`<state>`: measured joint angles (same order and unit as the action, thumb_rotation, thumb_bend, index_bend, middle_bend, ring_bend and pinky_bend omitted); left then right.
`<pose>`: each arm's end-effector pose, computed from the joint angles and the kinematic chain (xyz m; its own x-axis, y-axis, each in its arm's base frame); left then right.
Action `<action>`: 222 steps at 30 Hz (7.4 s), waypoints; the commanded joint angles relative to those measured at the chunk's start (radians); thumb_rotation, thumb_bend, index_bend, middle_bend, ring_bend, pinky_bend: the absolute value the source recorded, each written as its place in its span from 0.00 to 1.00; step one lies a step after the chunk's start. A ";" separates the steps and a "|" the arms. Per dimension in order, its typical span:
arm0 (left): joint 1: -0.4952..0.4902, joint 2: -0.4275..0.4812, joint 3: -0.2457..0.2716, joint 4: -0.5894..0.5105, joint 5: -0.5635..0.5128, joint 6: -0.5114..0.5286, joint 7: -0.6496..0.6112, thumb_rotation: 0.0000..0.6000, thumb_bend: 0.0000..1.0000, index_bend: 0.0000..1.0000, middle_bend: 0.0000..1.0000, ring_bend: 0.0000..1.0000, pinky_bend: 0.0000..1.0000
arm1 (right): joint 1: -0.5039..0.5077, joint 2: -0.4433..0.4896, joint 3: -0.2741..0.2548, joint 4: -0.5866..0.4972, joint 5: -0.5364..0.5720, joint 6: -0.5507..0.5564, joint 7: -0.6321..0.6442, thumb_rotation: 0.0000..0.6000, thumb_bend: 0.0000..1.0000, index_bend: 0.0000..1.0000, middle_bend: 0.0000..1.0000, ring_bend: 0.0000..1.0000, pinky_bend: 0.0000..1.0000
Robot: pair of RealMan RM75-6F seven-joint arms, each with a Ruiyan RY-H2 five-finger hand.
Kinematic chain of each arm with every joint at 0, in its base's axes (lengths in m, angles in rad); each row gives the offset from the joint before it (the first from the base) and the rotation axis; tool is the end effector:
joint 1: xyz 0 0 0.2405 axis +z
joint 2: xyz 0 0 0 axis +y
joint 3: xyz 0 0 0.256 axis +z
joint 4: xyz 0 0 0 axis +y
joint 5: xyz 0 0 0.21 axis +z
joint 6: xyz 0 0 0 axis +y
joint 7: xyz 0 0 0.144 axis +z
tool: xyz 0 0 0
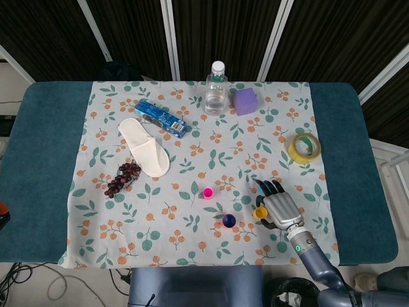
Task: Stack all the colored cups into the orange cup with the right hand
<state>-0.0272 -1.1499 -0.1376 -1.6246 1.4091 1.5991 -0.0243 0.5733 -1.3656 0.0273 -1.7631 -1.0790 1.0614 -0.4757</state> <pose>-0.3157 0.1778 0.1808 0.3302 -0.1773 0.9271 0.9421 0.1226 -0.3121 -0.1986 -0.2694 0.0163 0.4909 -0.3691 0.7892 -0.8678 -0.2878 0.4052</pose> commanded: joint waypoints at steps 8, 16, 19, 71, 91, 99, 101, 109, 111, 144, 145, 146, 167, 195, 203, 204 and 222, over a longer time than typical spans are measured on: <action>0.000 0.000 0.000 -0.001 0.001 0.000 0.001 1.00 0.75 0.14 0.01 0.00 0.00 | 0.009 0.113 0.030 -0.150 -0.006 0.002 0.003 1.00 0.38 0.48 0.00 0.00 0.04; 0.000 -0.002 0.000 -0.003 0.002 0.002 0.004 1.00 0.75 0.14 0.01 0.00 0.00 | 0.041 0.171 0.052 -0.275 -0.018 -0.023 -0.015 1.00 0.38 0.48 0.00 0.00 0.04; 0.000 -0.001 0.000 -0.003 0.000 0.001 0.002 1.00 0.75 0.14 0.01 0.00 0.00 | 0.054 0.171 0.055 -0.303 -0.007 -0.035 -0.027 1.00 0.38 0.48 0.00 0.00 0.04; 0.000 0.003 -0.004 0.000 -0.005 -0.001 -0.010 1.00 0.75 0.14 0.01 0.00 0.00 | 0.107 0.033 -0.005 -0.228 0.064 -0.017 -0.112 1.00 0.36 0.00 0.00 0.00 0.04; 0.001 0.002 -0.004 0.000 -0.006 0.000 -0.006 1.00 0.75 0.14 0.01 0.00 0.00 | 0.185 0.115 0.153 -0.054 0.311 -0.059 -0.074 1.00 0.36 0.14 0.00 0.00 0.04; 0.000 0.001 -0.004 0.001 -0.007 -0.002 -0.005 1.00 0.75 0.14 0.01 0.00 0.00 | 0.190 0.083 0.135 0.041 0.357 -0.105 -0.033 1.00 0.36 0.21 0.00 0.00 0.04; 0.001 0.001 -0.005 0.001 -0.008 -0.002 -0.006 1.00 0.76 0.14 0.01 0.00 0.00 | 0.188 0.076 0.129 0.054 0.358 -0.112 -0.023 1.00 0.36 0.22 0.00 0.00 0.04; 0.000 0.001 -0.005 0.001 -0.007 -0.002 -0.005 1.00 0.75 0.14 0.01 0.00 0.00 | 0.184 0.063 0.108 0.080 0.349 -0.125 -0.007 1.00 0.36 0.27 0.00 0.00 0.04; 0.000 0.001 -0.004 0.001 -0.007 -0.002 -0.005 1.00 0.75 0.14 0.01 0.00 0.00 | 0.184 0.059 0.104 0.088 0.351 -0.128 -0.003 1.00 0.36 0.28 0.00 0.00 0.04; -0.001 0.002 -0.006 0.003 -0.012 -0.005 -0.005 1.00 0.75 0.14 0.01 0.00 0.00 | 0.157 -0.043 0.094 0.208 0.289 -0.122 0.078 1.00 0.36 0.40 0.00 0.00 0.04; -0.001 0.002 -0.006 0.002 -0.012 -0.005 -0.005 1.00 0.75 0.14 0.01 0.00 0.00 | 0.157 -0.044 0.095 0.209 0.289 -0.121 0.078 1.00 0.36 0.40 0.00 0.00 0.04; -0.001 0.002 -0.006 0.002 -0.012 -0.005 -0.005 1.00 0.75 0.14 0.01 0.00 0.00 | 0.158 -0.045 0.096 0.208 0.288 -0.121 0.078 1.00 0.36 0.40 0.00 0.00 0.04; 0.000 0.003 -0.007 0.002 -0.013 -0.005 -0.007 1.00 0.76 0.15 0.01 0.00 0.00 | 0.163 -0.071 0.110 0.230 0.310 -0.109 0.056 1.00 0.36 0.48 0.00 0.00 0.05; 0.000 -0.001 -0.005 -0.005 -0.011 -0.005 -0.004 1.00 0.75 0.15 0.01 0.00 0.00 | 0.041 0.134 0.023 -0.214 0.003 0.104 0.016 1.00 0.38 0.52 0.00 0.01 0.06; 0.001 -0.002 -0.005 -0.005 -0.011 -0.003 -0.002 1.00 0.75 0.15 0.01 0.00 0.00 | -0.019 0.127 -0.048 -0.296 -0.134 0.164 -0.009 1.00 0.38 0.52 0.00 0.01 0.06; 0.001 -0.002 -0.005 -0.005 -0.011 -0.003 -0.002 1.00 0.75 0.15 0.01 0.00 0.00 | -0.023 0.122 -0.050 -0.297 -0.142 0.168 -0.012 1.00 0.38 0.52 0.00 0.01 0.06; 0.001 -0.001 -0.006 -0.004 -0.013 -0.003 -0.006 1.00 0.75 0.15 0.01 0.00 0.00 | -0.040 0.023 -0.039 -0.268 -0.152 0.145 -0.063 1.00 0.38 0.52 0.00 0.01 0.08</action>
<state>-0.0260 -1.1507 -0.1440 -1.6287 1.3962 1.5961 -0.0305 0.5320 -1.3407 -0.0139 -2.0309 -1.2328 1.2081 -0.5370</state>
